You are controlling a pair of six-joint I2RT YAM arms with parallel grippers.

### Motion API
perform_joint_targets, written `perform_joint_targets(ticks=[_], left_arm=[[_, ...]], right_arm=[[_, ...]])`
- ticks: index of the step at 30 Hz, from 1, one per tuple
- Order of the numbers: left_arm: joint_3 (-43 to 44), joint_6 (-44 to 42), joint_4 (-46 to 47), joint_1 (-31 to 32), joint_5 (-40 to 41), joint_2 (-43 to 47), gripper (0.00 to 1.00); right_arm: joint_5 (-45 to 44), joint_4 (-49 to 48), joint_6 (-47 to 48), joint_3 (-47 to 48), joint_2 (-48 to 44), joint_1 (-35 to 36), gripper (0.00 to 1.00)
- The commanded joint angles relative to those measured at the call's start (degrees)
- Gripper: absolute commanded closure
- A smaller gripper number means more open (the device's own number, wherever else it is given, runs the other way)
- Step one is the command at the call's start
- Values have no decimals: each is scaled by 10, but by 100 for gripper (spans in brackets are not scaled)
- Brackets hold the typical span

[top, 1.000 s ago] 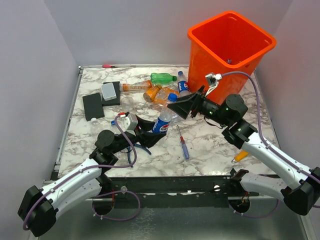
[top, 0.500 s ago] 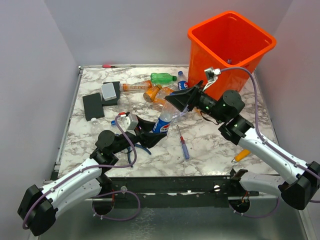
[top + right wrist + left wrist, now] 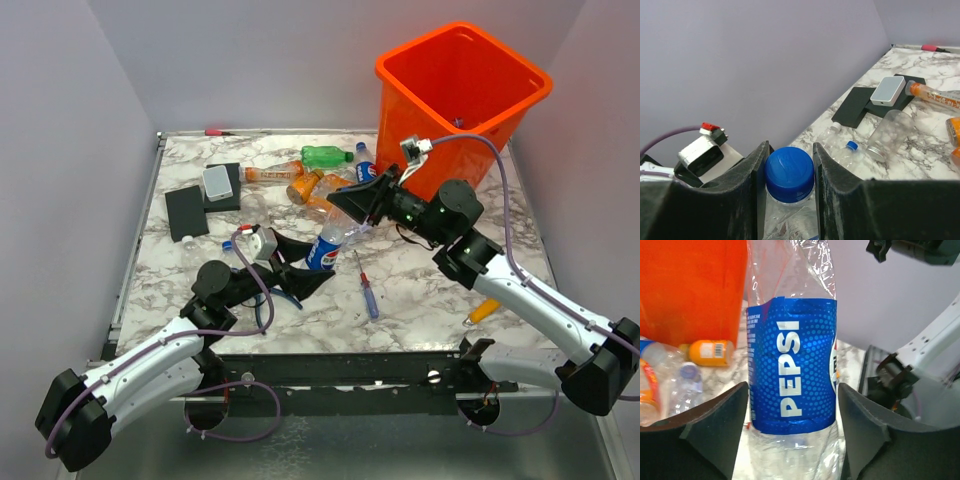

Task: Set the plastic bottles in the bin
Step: Place the plastic bottle in the trash bin.

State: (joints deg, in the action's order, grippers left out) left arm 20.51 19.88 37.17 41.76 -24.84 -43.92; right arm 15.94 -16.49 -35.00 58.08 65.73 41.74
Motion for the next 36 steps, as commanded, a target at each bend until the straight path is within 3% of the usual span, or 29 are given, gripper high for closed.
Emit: perform_joint_targets(ticks=[1,2,3,7,12,19,22,26,30,36], left_arm=[[0,-5,11,5,12,9,16],[0,-4,9,4,18,11,5],[0,-3,7,4,27,13,1],[-3,-3,-5,5,75,32,1],[-9,-26,-31,5,180,71,1],[-10,-60,-76,5,344,112,1],[-5,-65,-96,5,383,114,1],[3,-74,-116,5,406,112,1],[7,-77,-130,4,427,111,1],[12,-79,-142,5,433,111,1]], right_arm=[[-7,18,-2,4,-15,3,100],[-8,20,-2,4,-18,3,100],[-11,23,0,4,-21,3,100],[-29,67,35,34,-39,3,100],[-90,200,148,162,-60,3,100],[-307,324,302,376,-30,3,100],[-438,309,381,437,11,2,100],[-535,185,471,463,50,-10,100],[-549,98,469,491,88,-69,100],[-501,132,354,542,165,-215,100]])
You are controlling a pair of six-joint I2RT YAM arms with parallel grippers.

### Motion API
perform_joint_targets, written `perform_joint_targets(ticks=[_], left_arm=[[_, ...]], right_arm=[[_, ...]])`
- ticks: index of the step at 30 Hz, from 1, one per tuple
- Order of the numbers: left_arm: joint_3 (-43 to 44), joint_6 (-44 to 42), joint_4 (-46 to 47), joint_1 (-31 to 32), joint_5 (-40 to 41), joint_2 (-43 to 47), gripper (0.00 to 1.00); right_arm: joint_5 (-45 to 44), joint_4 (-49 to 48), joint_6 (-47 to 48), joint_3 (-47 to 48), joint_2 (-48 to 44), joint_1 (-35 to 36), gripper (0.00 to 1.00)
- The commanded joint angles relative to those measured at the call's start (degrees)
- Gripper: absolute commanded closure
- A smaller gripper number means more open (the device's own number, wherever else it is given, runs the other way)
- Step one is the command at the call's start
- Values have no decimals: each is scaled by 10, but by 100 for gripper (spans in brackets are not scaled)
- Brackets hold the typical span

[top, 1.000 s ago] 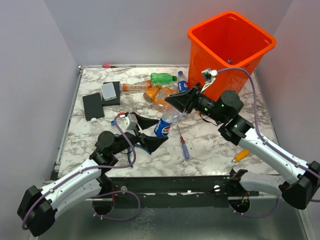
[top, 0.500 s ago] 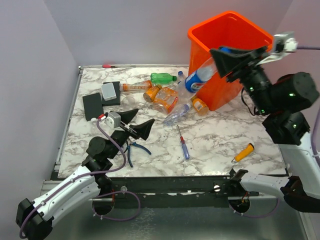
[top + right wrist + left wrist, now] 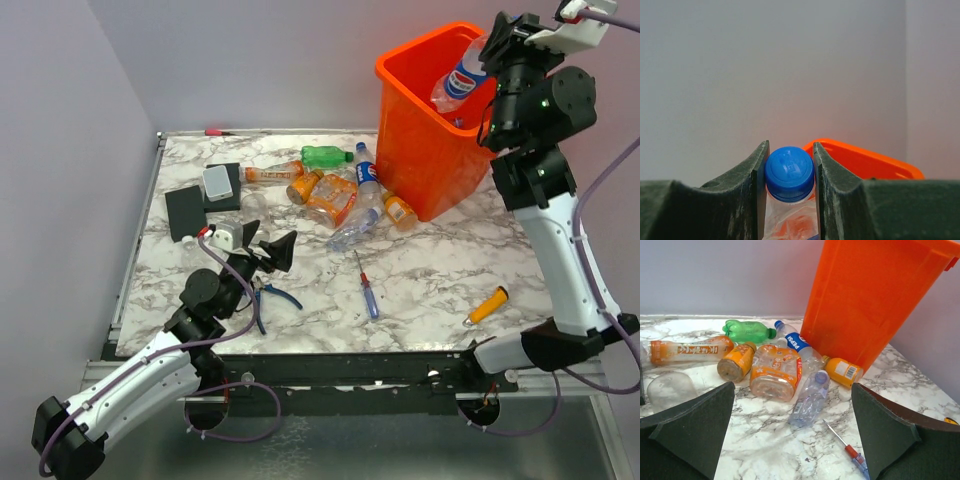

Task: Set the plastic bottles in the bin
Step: Place the plastic bottle in the trash bin.

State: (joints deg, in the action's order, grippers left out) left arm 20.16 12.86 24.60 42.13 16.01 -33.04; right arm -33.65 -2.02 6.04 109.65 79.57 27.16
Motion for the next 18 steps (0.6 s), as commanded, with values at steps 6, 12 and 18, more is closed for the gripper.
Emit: perform_joint_targets(ticks=[6,12,18], left_arm=[[19,-2,-21,1,19,3,1],[21,-3,-24,1,17,6,1],[23,-3,-27,1,13,4,1]], right_arm=[[36,-30,-170,-19,61,-163,100],[76,34,-212,-20,106,-180,100],[126,36,-228,-93,92,-180,98]])
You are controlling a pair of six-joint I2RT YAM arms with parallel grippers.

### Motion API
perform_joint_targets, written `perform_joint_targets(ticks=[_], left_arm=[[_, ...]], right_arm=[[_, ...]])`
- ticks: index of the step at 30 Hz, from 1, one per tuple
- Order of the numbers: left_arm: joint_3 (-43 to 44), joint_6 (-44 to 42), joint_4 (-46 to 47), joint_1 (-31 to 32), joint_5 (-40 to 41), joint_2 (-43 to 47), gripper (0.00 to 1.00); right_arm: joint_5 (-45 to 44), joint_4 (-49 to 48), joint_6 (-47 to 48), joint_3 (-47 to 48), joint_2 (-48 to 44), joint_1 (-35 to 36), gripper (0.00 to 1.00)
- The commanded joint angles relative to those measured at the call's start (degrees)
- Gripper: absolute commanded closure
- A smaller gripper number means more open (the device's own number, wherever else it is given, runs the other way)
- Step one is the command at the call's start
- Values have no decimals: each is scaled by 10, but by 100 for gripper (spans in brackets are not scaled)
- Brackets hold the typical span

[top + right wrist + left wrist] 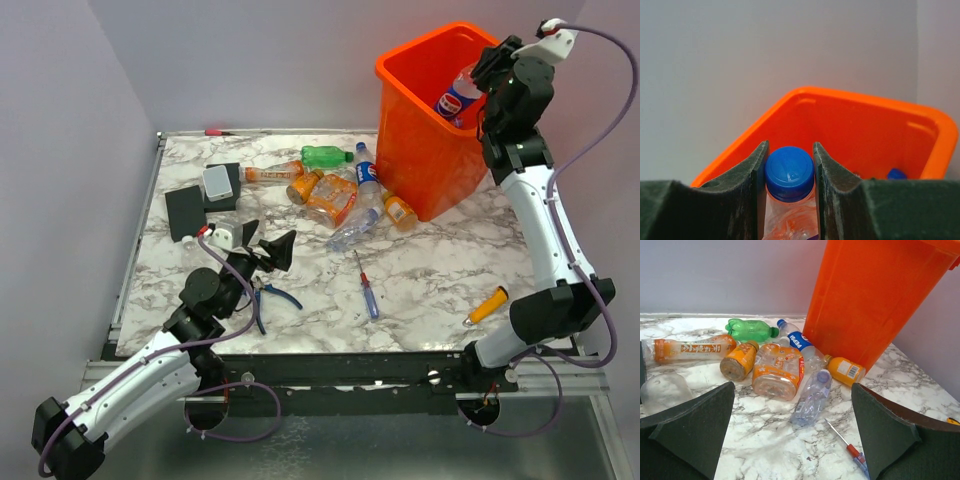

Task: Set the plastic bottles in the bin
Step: Place the plastic bottle in the trash bin.

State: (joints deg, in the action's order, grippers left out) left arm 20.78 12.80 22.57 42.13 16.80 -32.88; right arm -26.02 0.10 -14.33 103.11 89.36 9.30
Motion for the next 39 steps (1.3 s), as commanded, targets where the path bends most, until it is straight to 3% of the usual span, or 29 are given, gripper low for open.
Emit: perform_joint_targets(ticks=[1,3,7,12,20,25,32,35,39], left_arm=[[18,-3,-7,1,5,1,1],[19,-2,-7,1,3,-4,1],[21,-1,-7,1,-3,-12,1],[21,-1,-7,1,-4,-18,1],[23,-3,-12,1,-1,-31,1],[28,-4,-22,1,12,-42,1],[35,-5,-41,1,64,-53,1],[48,-4,-67,1,101,-61,1],[113,3,-174,1,185,-109,1]], right_arm=[[57,16,-23,-35,-9,-1,94],[72,15,-22,-54,-17,-1,80],[90,23,-17,-67,-30,-1,39],[104,38,-17,-58,-44,-1,22],[184,55,-60,-11,-101,1,19],[313,50,-96,-43,-177,23,19],[457,55,-100,-240,-307,111,19],[479,54,-116,-355,-359,136,20],[470,30,-151,-505,-422,143,21]])
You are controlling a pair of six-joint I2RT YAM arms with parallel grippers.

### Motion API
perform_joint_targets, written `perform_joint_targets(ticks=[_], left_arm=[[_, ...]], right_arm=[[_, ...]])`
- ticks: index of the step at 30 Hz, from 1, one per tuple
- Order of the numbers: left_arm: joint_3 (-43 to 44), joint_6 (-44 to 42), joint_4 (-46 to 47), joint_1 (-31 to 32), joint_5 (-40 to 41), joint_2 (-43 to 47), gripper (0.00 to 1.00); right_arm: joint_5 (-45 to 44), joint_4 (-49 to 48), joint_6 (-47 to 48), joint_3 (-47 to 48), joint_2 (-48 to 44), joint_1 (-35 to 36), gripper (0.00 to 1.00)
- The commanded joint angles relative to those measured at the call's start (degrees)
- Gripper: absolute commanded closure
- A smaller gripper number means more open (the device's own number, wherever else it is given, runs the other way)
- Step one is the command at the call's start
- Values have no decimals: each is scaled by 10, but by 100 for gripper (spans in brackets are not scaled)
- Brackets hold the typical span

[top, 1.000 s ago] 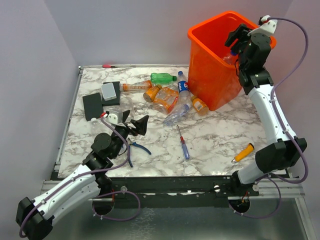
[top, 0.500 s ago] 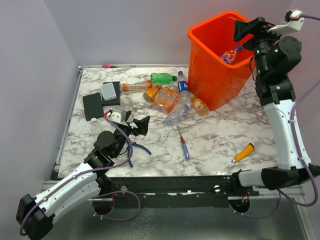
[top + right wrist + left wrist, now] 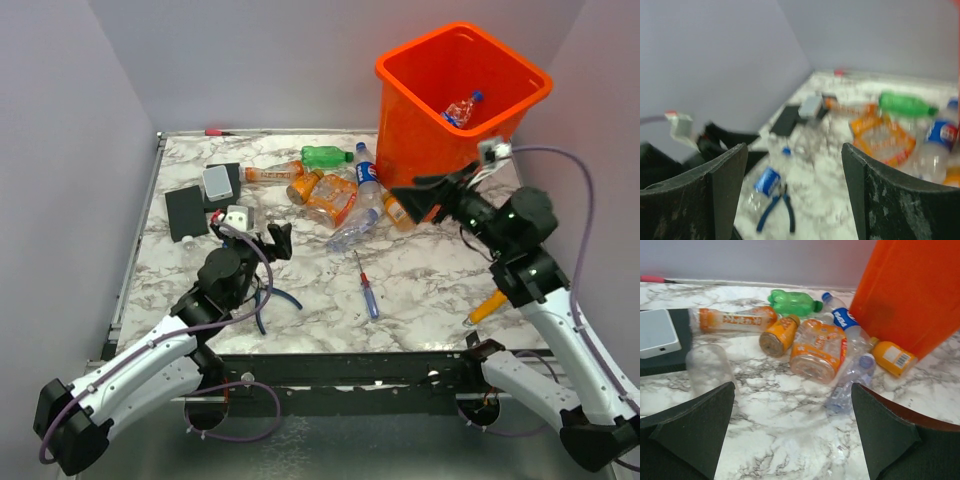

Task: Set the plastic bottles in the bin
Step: Place the plastic bottle in the trash bin, then pick up the plastic bottle at the center of the board.

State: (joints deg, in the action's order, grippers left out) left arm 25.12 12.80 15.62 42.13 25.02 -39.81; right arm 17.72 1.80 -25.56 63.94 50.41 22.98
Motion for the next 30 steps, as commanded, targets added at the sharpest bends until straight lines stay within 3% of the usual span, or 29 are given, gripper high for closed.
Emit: perform_joint_targets(ticks=[1,6,13,23,30], left_arm=[[87,4,-127,0,121,-58,1],[126,47,-194,-31,125,-139,1],[209,147,-258,-189,-30,-286,1],[336,163,-303,-210,-26,-460,1],[375,176,-348,-221,30,-530,1]], right_arm=[[31,8,-48,-147,-46,7,21],[38,-3,-83,-265,-98,8,21],[47,15,-99,-347,-138,9,22],[45,24,-96,-389,-170,9,22],[50,32,-79,-386,-172,9,22]])
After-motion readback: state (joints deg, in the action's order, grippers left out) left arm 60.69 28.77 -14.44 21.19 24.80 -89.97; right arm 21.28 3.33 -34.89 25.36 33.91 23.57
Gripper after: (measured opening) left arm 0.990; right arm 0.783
